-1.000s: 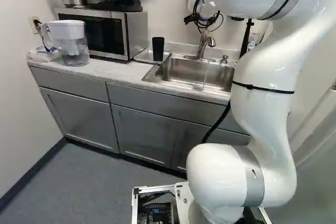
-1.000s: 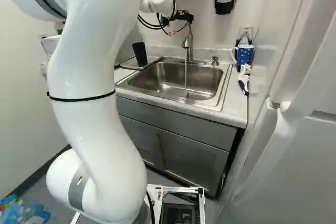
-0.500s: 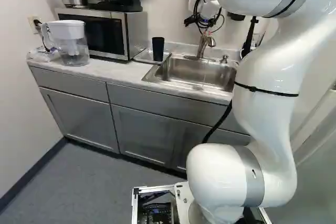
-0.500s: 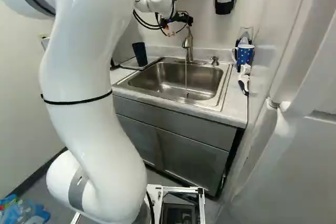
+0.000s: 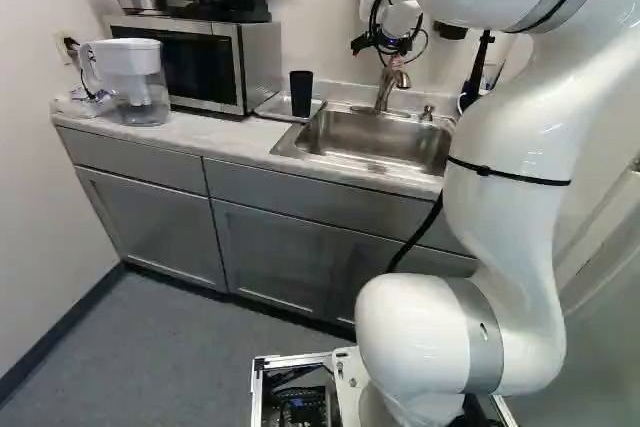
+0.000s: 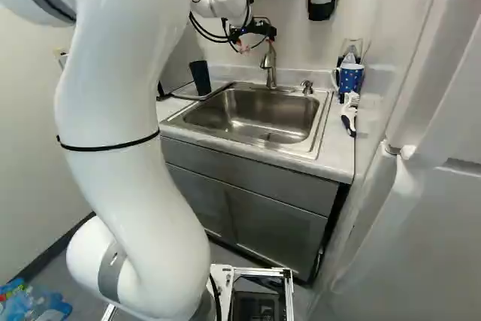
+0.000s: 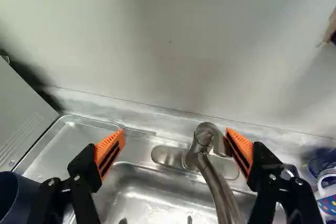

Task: Rinse the cup and place it in the tray

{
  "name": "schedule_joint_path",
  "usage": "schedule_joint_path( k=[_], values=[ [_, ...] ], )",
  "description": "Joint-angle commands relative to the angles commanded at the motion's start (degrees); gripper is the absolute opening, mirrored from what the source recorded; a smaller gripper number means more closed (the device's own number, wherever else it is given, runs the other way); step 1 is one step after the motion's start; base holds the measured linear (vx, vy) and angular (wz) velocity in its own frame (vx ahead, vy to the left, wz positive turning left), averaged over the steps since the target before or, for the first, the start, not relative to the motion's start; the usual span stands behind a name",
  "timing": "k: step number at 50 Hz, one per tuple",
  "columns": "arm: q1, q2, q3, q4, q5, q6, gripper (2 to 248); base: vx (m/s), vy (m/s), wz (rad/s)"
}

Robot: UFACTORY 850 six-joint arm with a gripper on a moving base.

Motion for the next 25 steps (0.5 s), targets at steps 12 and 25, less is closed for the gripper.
schedule_joint_path(
  k=[12,25],
  values=[
    [-0.06,0.82,0.93,0.47,3.41,0.0,247,0.0,0.0,0.0],
    [-0.09,4.41,4.94,2.06,10.54,0.0,247,0.0,0.0,0.0]
  ],
)
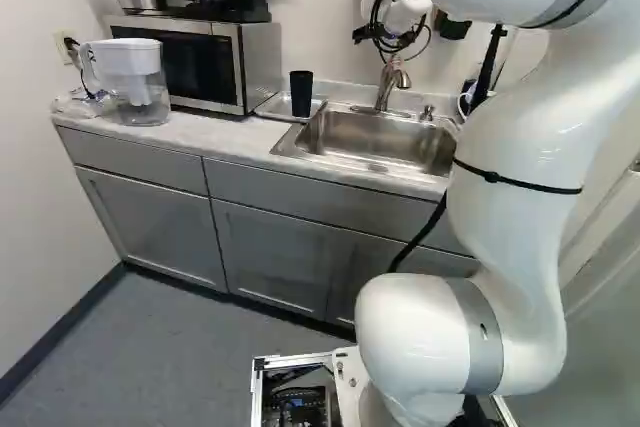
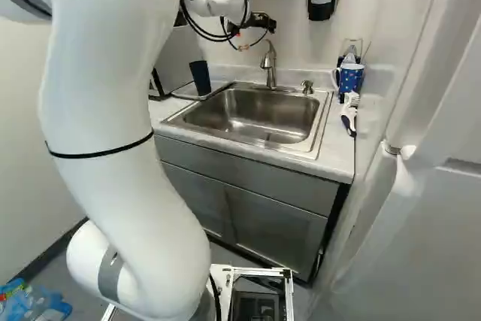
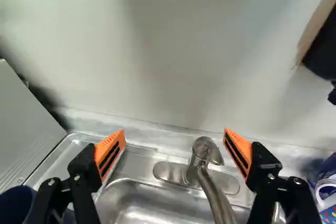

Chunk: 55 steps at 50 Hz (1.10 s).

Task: Rinse the cup and place it in the tray

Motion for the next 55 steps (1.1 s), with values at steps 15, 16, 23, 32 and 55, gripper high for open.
schedule_joint_path(
  k=[15,16,23,32,55],
  values=[
    [0.27,4.67,5.05,0.04,0.25,0.0,247,0.0,0.0,0.0],
    [0.3,4.99,5.39,0.04,0.25,0.0,247,0.0,0.0,0.0],
    [0.59,7.18,7.68,0.04,0.25,0.0,247,0.0,0.0,0.0],
    [1.09,9.88,10.46,0.04,-0.04,0.0,247,0.0,0.0,0.0],
    [2.9,12.97,13.54,0.04,-5.67,0.0,247,0.0,0.0,0.0]
  ],
)
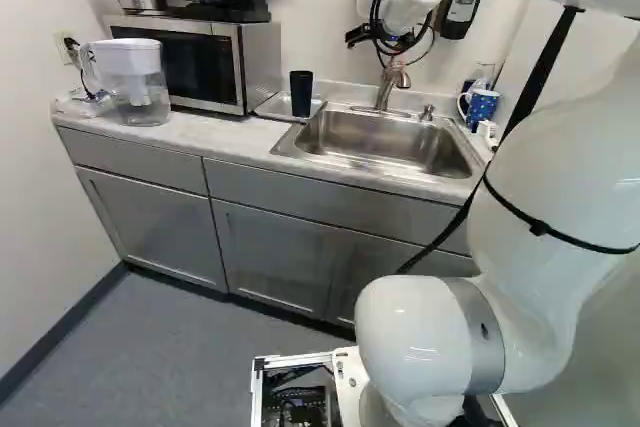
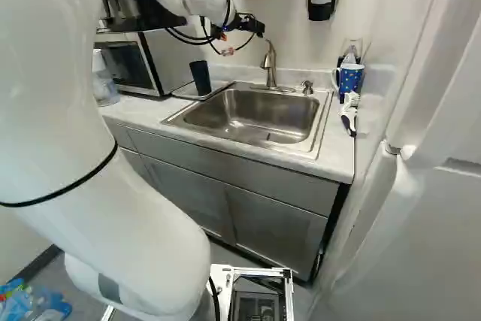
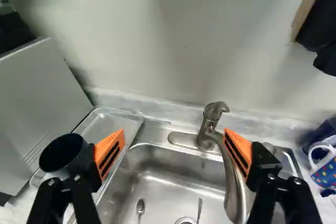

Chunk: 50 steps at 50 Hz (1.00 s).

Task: Rinse the cup and place it in the tray

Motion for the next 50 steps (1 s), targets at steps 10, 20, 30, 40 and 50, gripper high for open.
schedule_joint_path(
  k=[10,20,30,40,50],
  values=[
    [0.49,0.65,0.64,0.0,-3.5,0.0,247,0.0,0.0,0.0],
    [0.49,0.65,0.64,0.0,-7.37,0.0,247,0.0,0.0,0.0],
    [0.49,0.65,0.64,0.0,-11.3,0.0,247,0.0,0.0,0.0],
    [0.49,0.65,0.64,0.0,-14.5,0.0,247,0.0,0.0,0.0],
    [0.49,0.65,0.64,0.2,-18.65,0.0,247,0.0,0.0,0.0]
  ],
)
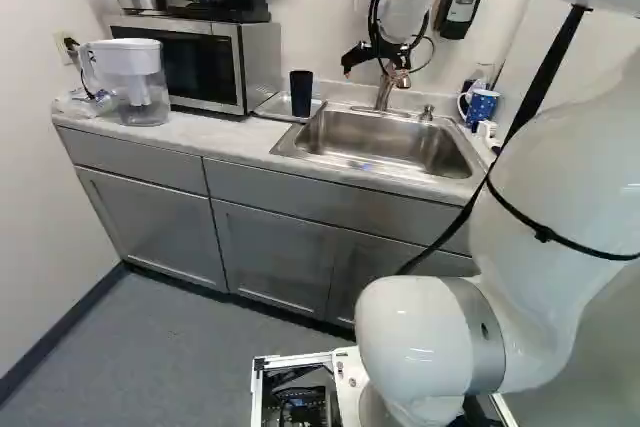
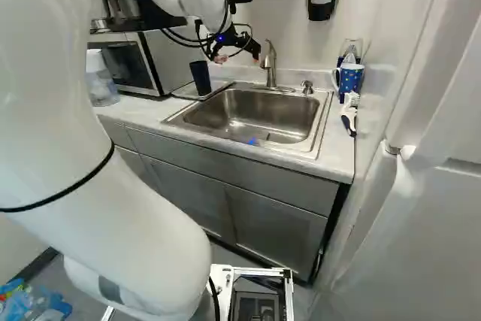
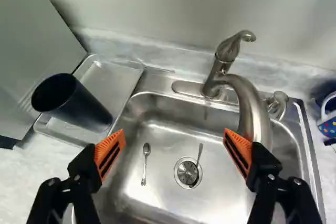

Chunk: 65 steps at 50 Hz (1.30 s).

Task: Rinse the cup and place it in the tray

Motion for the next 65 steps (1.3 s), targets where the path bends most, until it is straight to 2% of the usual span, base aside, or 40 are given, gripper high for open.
schedule_joint_path(
  k=[34,56,65],
  values=[
    [-0.57,0.99,0.97,1.71,-16.04,0.0,247,0.0,0.0,0.0],
    [-4.81,3.94,3.81,3.01,-26.62,0.0,247,0.0,0.0,0.0],
    [-7.07,5.05,4.84,3.01,-26.51,0.0,247,0.0,0.0,0.0]
  ],
)
